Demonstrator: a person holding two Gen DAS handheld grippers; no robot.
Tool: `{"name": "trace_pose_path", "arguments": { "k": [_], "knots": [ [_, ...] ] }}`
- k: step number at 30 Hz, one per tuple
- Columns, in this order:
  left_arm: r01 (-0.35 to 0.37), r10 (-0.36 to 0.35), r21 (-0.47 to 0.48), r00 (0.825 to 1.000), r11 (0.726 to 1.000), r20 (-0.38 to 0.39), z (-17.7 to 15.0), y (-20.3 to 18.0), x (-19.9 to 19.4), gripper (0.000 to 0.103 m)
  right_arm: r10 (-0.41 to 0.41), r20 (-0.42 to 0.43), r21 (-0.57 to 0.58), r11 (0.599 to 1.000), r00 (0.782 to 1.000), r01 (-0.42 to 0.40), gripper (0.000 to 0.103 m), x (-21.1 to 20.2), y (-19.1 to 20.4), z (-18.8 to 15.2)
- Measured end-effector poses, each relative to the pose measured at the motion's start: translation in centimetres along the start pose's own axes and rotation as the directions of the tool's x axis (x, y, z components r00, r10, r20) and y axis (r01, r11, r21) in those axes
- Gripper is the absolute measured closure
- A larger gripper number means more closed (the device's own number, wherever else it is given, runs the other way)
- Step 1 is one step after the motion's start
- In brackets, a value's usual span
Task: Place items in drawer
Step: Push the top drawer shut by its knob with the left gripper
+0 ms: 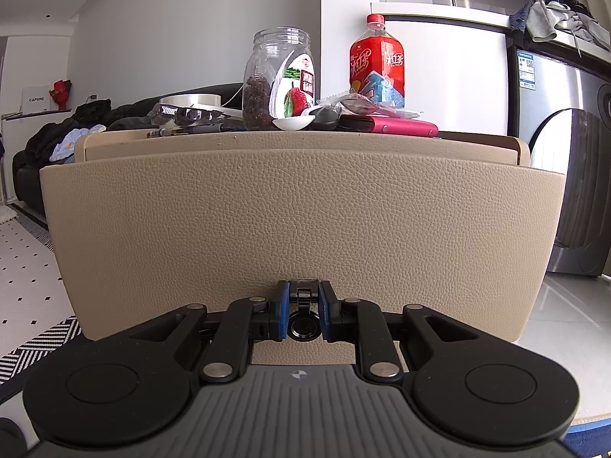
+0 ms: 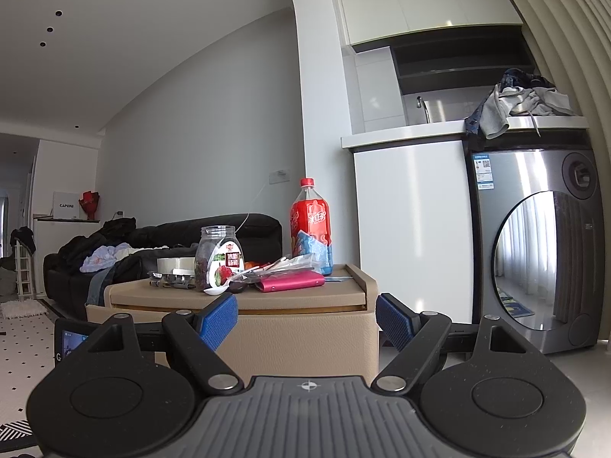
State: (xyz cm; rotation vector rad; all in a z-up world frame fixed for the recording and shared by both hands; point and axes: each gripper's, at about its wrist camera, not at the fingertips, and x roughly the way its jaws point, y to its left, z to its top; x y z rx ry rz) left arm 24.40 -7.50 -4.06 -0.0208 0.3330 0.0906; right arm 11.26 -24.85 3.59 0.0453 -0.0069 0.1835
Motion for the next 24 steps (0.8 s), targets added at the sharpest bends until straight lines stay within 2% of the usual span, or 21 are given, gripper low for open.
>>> {"name": "trace_pose_path", "arguments": {
  "k": [24],
  "knots": [
    [-0.002,0.002,0.011,1.000,1.000,-0.028,1.2,-0.2,2.2,0.084,-0.001,-0.001,-0.001,1.000,1.000,0.001,0.020,-0.3,0.1,-0.4]
  ]
}}
